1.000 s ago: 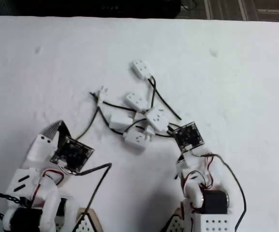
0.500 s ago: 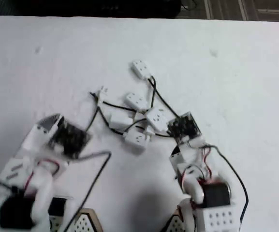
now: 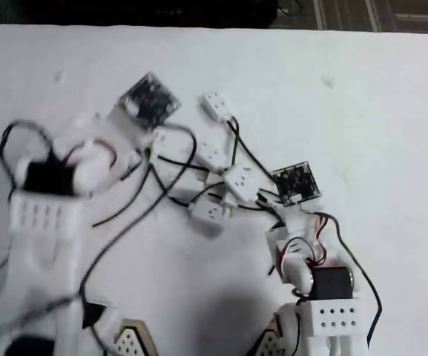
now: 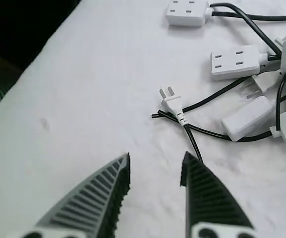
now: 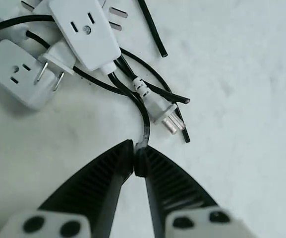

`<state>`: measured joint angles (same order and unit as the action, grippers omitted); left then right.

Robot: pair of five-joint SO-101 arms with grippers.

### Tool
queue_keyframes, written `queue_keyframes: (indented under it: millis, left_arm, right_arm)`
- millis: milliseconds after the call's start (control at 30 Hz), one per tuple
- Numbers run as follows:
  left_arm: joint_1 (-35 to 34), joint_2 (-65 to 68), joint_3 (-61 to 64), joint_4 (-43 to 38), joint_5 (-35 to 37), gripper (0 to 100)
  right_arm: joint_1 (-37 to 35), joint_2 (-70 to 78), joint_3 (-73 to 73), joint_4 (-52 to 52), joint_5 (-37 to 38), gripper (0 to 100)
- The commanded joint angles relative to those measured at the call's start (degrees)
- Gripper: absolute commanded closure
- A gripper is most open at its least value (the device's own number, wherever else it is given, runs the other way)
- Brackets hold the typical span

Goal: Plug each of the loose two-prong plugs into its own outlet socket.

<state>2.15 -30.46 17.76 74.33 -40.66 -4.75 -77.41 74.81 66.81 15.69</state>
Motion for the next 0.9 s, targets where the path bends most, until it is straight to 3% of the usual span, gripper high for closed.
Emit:
queue_keyframes:
  millis: [0,267,567,867]
  left_arm:
    - [-0.1,16.8,-10.8,0.3,-0.3,80]
    - [-1.2,37.0,-18.5,0.0,6.2,80]
    - [-2.4,50.5,-18.7,-3.4,6.6,81]
    - [-0.1,57.9,-18.6,-4.6,6.1,98]
  right_arm:
    - [0.1,0.5,-0.2,-1.4,-0.4,97.8]
    - [-0.1,0.5,0.4,-2.2,-0.4,97.8]
    - [-0.1,0.5,0.5,-2.2,-0.3,97.8]
    - [-0.1,0.5,0.5,-2.2,-0.3,97.8]
